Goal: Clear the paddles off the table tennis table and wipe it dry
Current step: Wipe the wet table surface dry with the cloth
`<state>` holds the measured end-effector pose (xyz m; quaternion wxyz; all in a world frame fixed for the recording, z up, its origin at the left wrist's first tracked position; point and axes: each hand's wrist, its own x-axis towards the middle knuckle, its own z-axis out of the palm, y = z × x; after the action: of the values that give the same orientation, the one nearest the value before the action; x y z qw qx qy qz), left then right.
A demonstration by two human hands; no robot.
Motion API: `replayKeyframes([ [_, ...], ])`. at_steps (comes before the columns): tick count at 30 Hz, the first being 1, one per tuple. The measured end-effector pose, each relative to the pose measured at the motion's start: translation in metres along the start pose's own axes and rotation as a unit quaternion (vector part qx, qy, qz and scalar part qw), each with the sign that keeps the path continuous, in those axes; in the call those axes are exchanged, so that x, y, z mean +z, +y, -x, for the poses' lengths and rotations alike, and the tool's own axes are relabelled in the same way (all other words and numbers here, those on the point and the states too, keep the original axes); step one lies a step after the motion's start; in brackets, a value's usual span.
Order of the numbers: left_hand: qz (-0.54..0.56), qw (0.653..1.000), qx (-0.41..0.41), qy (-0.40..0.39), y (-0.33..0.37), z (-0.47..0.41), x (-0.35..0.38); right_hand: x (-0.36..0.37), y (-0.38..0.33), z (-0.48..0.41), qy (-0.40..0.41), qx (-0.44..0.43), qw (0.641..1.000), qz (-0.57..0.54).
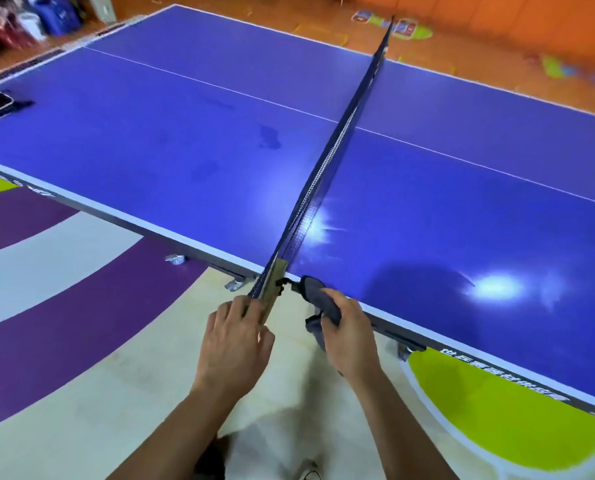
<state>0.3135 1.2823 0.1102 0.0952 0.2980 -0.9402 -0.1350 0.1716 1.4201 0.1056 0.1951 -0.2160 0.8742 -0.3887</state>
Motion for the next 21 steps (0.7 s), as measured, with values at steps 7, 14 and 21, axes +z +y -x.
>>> replayKeyframes([
  [7,0.014,0.999,0.040,-0.002,-0.073,-0.031,-0.032,0.043,-0.086,-0.018,0.046,-0.004,0.999,-0.009],
  [14,0.014,0.998,0.063,-0.021,-0.143,-0.065,-0.048,0.099,-0.137,-0.035,0.071,0.008,0.997,-0.030],
  [21,0.022,0.997,0.064,-0.044,-0.176,-0.102,-0.030,0.122,-0.156,-0.080,0.080,-0.004,0.997,-0.018],
])
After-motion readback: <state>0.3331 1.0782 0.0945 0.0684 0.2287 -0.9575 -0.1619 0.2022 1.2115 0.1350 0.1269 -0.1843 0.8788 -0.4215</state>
